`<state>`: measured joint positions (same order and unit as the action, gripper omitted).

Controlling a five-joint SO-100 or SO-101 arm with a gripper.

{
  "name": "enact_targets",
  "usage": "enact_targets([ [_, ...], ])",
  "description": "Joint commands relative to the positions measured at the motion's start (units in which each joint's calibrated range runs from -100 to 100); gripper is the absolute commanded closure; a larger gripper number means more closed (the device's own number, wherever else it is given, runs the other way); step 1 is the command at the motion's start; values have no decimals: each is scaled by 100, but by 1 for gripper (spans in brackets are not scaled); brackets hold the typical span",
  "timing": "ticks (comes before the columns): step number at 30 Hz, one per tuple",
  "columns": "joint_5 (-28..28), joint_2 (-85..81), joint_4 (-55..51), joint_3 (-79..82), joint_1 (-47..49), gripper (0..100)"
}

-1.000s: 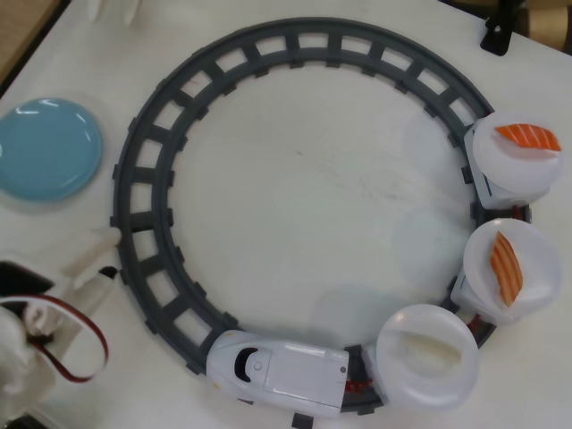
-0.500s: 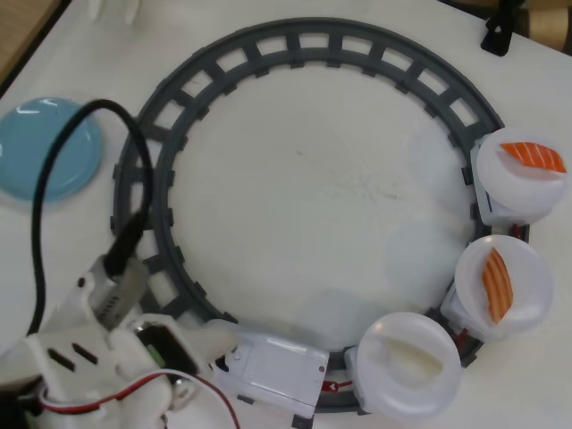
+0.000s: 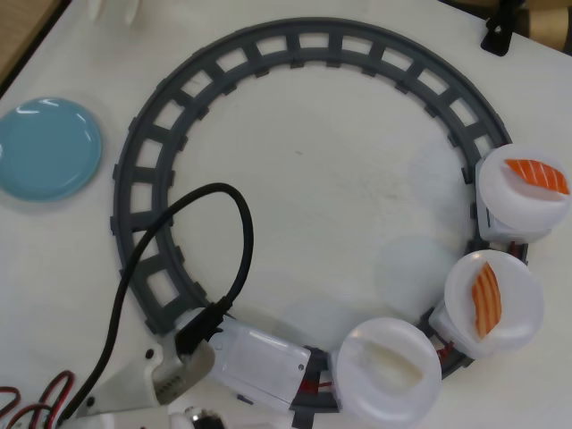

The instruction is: Pick up the sushi from the Shinkansen and put it on the blue dish

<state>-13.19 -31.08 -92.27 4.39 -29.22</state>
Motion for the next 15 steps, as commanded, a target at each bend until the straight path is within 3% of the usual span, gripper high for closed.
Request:
enact_targets([
  [1,-114,2,51,-439,-317,86],
  [15,-77,549,-85,-917,-9,86],
])
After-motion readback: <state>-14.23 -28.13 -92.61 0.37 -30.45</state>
